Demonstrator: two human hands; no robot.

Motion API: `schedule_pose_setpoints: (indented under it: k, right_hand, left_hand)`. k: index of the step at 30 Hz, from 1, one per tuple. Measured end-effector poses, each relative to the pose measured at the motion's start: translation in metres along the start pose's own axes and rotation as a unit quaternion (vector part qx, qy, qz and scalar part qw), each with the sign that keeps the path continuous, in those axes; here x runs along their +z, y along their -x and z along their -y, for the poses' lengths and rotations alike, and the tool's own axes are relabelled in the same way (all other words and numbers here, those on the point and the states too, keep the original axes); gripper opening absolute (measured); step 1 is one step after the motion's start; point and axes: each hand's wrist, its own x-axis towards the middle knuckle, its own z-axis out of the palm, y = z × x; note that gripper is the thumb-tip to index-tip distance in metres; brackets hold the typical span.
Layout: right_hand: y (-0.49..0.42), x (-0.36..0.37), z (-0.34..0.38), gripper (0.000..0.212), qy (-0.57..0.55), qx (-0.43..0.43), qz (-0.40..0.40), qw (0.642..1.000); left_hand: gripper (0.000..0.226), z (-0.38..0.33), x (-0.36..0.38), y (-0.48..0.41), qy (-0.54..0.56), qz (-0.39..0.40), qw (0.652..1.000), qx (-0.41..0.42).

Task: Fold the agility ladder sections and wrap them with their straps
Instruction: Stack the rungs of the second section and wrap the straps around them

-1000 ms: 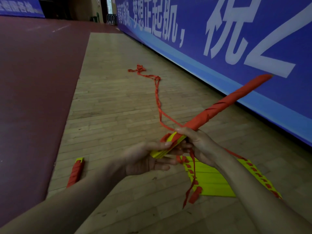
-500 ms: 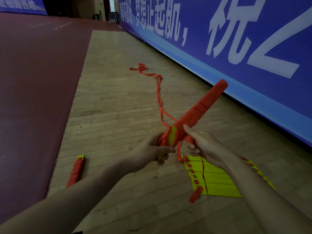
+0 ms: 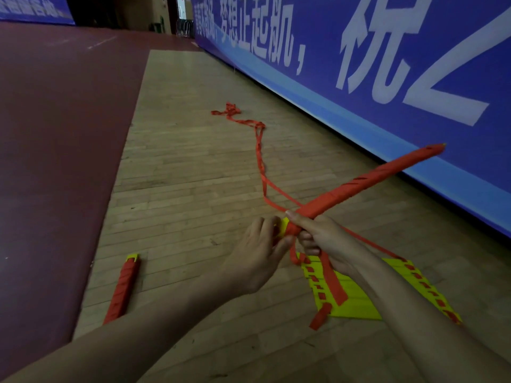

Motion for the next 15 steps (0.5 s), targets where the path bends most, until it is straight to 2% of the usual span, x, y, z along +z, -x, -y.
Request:
schedule_pose_setpoints:
  k: [2, 3, 5, 7, 9, 10, 12, 15]
  right_hand:
    - [0.000, -0.002, 0.003, 0.034, -0.031, -0.012, 0.007, 0.999]
    - [0.000, -0.002, 0.005, 0.032, -0.039, -0.018, 0.014, 0.999]
    - [0.002, -0.004, 0.008, 0.030, -0.041, -0.028, 0.032, 0.998]
    - [0.005, -0.005, 0.010, 0.029, -0.035, -0.042, 0.055, 0.997]
    - [0.007, -0.004, 0.011, 0.029, -0.024, -0.052, 0.076, 0.995]
    - [0.006, -0.004, 0.011, 0.029, -0.021, -0.053, 0.081, 0.995]
    - [0.005, -0.005, 0.011, 0.029, -0.017, -0.048, 0.077, 0.996]
    - [0.002, -0.007, 0.008, 0.032, 0.016, -0.053, 0.062, 0.997]
  left_hand:
    - [0.035, -0.007, -0.004, -0.009, 0.154, 0.008, 0.983, -0.100]
    - [0.032, -0.009, -0.007, -0.013, 0.250, 0.019, 0.956, -0.151]
    - [0.027, -0.006, -0.019, -0.013, 0.421, 0.076, 0.877, -0.222]
    - [0.025, -0.004, -0.032, -0.011, 0.505, 0.178, 0.810, -0.239]
    - [0.026, -0.002, -0.038, -0.006, 0.558, 0.235, 0.763, -0.228]
    - [0.027, -0.002, -0.038, -0.006, 0.577, 0.234, 0.750, -0.221]
    - [0.028, -0.002, -0.035, -0.006, 0.596, 0.210, 0.748, -0.201]
    - [0.027, -0.001, -0.027, -0.008, 0.577, 0.182, 0.777, -0.175]
